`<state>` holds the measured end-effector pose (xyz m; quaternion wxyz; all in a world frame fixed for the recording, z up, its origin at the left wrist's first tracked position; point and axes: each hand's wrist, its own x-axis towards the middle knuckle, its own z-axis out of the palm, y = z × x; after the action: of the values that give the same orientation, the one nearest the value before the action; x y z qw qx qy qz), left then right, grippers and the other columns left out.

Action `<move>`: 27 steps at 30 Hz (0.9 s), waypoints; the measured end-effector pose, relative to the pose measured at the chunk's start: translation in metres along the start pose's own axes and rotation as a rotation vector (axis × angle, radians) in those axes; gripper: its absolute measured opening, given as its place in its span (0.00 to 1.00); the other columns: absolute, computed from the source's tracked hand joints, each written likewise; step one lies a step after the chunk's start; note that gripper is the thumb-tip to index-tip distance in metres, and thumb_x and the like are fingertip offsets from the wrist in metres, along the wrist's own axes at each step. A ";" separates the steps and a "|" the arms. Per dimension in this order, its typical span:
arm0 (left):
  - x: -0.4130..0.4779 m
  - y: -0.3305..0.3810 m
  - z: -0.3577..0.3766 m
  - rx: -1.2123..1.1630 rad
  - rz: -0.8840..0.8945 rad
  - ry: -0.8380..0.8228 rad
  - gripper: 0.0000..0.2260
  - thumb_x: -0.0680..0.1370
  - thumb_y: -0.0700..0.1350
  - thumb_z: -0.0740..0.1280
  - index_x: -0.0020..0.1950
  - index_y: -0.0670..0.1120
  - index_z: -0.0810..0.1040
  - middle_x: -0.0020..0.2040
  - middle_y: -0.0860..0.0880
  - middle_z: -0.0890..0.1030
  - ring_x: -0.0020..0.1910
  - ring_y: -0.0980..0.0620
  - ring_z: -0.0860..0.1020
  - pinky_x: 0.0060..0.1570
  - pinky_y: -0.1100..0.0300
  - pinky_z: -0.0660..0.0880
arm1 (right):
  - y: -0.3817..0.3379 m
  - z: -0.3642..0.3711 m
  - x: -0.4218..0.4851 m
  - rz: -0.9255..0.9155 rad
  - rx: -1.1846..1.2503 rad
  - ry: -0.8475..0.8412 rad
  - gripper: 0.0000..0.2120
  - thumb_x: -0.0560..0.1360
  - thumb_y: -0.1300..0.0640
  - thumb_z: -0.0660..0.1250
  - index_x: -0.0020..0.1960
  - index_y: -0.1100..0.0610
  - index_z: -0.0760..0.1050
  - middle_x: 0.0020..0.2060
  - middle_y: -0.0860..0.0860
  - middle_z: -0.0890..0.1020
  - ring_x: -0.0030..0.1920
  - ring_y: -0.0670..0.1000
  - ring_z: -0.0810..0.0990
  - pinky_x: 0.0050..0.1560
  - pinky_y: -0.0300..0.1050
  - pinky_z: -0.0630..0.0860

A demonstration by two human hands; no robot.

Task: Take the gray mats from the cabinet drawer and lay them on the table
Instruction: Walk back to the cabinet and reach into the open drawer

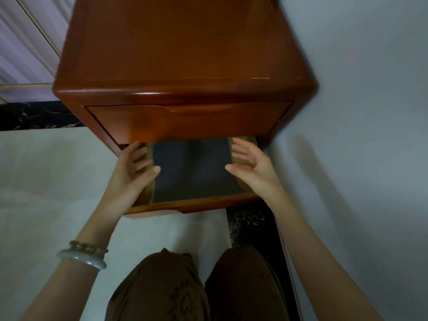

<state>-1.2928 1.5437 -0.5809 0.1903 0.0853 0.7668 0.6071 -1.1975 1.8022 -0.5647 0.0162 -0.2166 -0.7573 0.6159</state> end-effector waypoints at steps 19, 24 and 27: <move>0.093 -0.109 0.026 0.236 -0.299 -0.265 0.55 0.59 0.66 0.76 0.77 0.51 0.50 0.76 0.48 0.59 0.73 0.46 0.62 0.70 0.43 0.64 | 0.118 0.002 0.115 0.219 -0.285 0.017 0.23 0.73 0.63 0.70 0.67 0.56 0.70 0.61 0.53 0.77 0.62 0.51 0.75 0.58 0.41 0.71; 0.117 -0.140 0.036 0.424 -0.387 -0.145 0.41 0.68 0.50 0.76 0.75 0.48 0.57 0.72 0.45 0.66 0.71 0.42 0.66 0.68 0.42 0.65 | 0.133 0.008 0.129 0.432 -0.300 -0.019 0.24 0.76 0.63 0.65 0.71 0.57 0.65 0.67 0.55 0.72 0.67 0.56 0.71 0.56 0.43 0.67; 0.122 -0.158 0.039 0.474 -0.530 -0.081 0.44 0.67 0.52 0.76 0.76 0.47 0.56 0.73 0.43 0.66 0.71 0.41 0.65 0.68 0.39 0.64 | 0.139 0.010 0.133 0.560 -0.358 0.007 0.22 0.77 0.59 0.64 0.70 0.58 0.65 0.67 0.56 0.71 0.67 0.57 0.70 0.57 0.47 0.68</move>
<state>-1.3730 1.5840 -0.7632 0.3463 -0.0506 0.8736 0.3381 -1.2779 1.8601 -0.7298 -0.1896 -0.4177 -0.7646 0.4528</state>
